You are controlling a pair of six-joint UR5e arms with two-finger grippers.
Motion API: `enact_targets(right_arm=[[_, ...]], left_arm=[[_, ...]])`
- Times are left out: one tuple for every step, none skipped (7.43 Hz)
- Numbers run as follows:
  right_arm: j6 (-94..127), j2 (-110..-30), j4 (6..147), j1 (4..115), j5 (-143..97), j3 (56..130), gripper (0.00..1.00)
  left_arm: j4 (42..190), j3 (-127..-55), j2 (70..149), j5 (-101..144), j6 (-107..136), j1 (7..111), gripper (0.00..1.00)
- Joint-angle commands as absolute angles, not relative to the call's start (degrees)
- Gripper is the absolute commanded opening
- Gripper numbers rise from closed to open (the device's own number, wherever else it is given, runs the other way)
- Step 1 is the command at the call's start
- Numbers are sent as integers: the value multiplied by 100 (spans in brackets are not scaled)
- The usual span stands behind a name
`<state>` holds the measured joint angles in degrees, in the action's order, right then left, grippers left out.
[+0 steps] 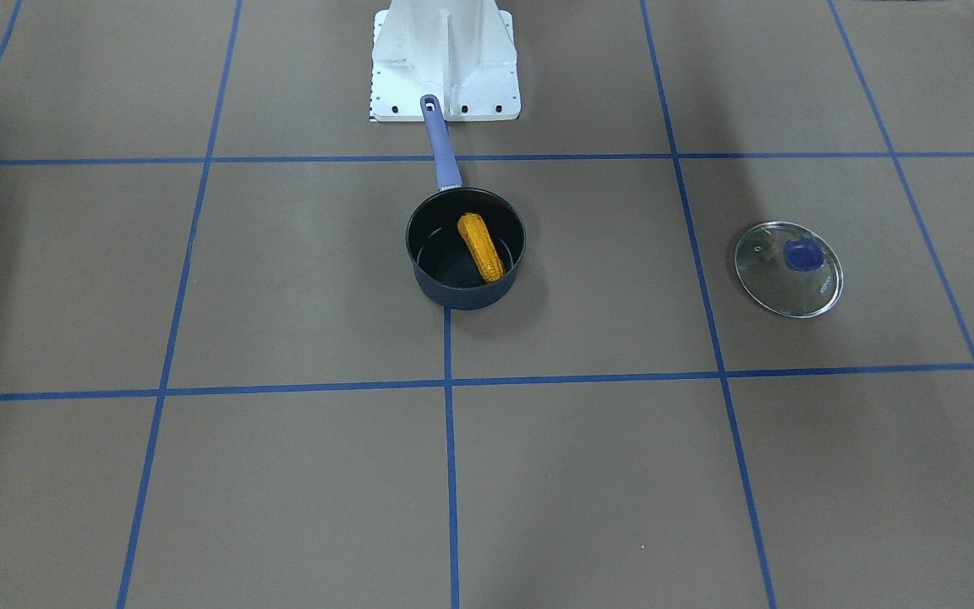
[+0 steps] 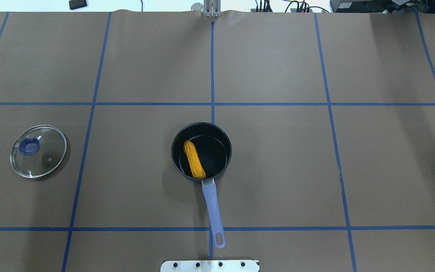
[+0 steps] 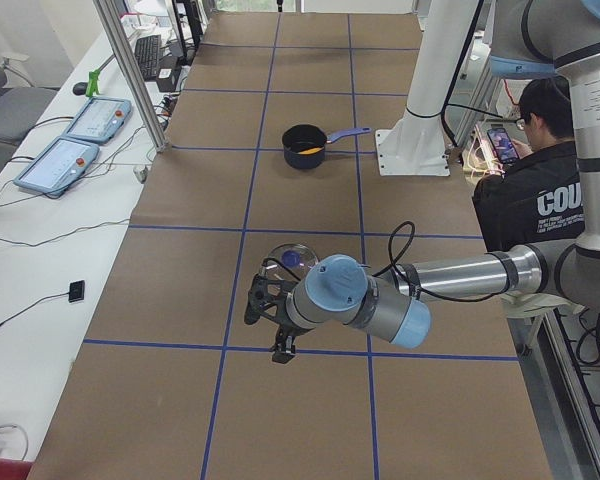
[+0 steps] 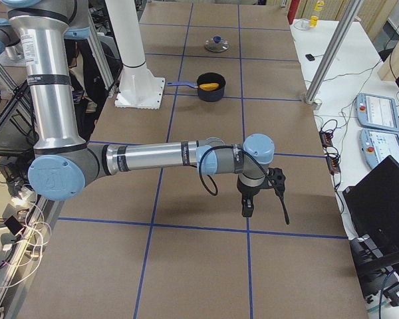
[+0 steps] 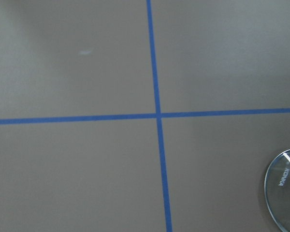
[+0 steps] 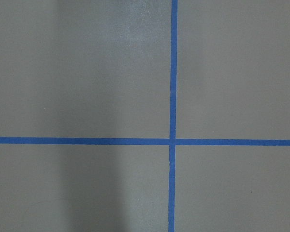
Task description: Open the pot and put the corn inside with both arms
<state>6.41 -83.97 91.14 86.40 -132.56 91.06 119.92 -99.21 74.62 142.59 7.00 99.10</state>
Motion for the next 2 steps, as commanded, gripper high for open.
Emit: enact_targets(right_arm=[[642, -8402, 9114, 8640, -13263, 9097, 100], [650, -8402, 9114, 8640, -13271, 9097, 100]], left_arm=[[11997, -10010, 7331, 14247, 694, 9975, 100], [11997, -10028, 7321, 14212, 694, 9976, 100]])
